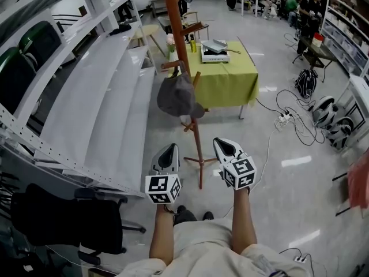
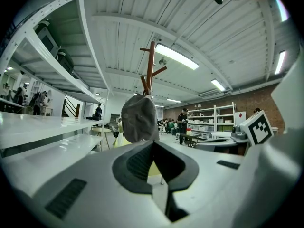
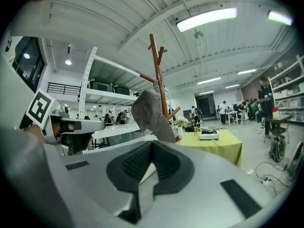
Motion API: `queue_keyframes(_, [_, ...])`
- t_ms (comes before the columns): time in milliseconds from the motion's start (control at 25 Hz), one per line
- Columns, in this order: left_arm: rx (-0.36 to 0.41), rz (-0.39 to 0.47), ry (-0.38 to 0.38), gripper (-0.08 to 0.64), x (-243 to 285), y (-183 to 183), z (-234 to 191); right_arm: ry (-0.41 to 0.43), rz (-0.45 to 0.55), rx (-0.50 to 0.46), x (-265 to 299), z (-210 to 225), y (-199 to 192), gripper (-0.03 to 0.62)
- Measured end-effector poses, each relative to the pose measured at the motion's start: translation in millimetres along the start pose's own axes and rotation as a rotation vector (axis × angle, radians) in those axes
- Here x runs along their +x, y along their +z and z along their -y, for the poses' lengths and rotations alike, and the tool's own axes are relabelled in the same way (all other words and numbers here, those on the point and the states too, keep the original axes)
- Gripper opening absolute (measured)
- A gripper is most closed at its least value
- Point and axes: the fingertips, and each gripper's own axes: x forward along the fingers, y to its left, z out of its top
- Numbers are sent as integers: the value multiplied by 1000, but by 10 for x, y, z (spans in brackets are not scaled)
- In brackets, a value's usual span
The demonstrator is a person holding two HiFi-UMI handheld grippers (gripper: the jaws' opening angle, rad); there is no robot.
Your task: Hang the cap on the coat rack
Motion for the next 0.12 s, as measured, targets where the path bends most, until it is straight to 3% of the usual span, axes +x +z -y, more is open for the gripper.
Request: queue_keyframes(120, [-1, 2, 2, 8, 7, 3, -13, 6, -5, -5, 21, -23, -2, 5])
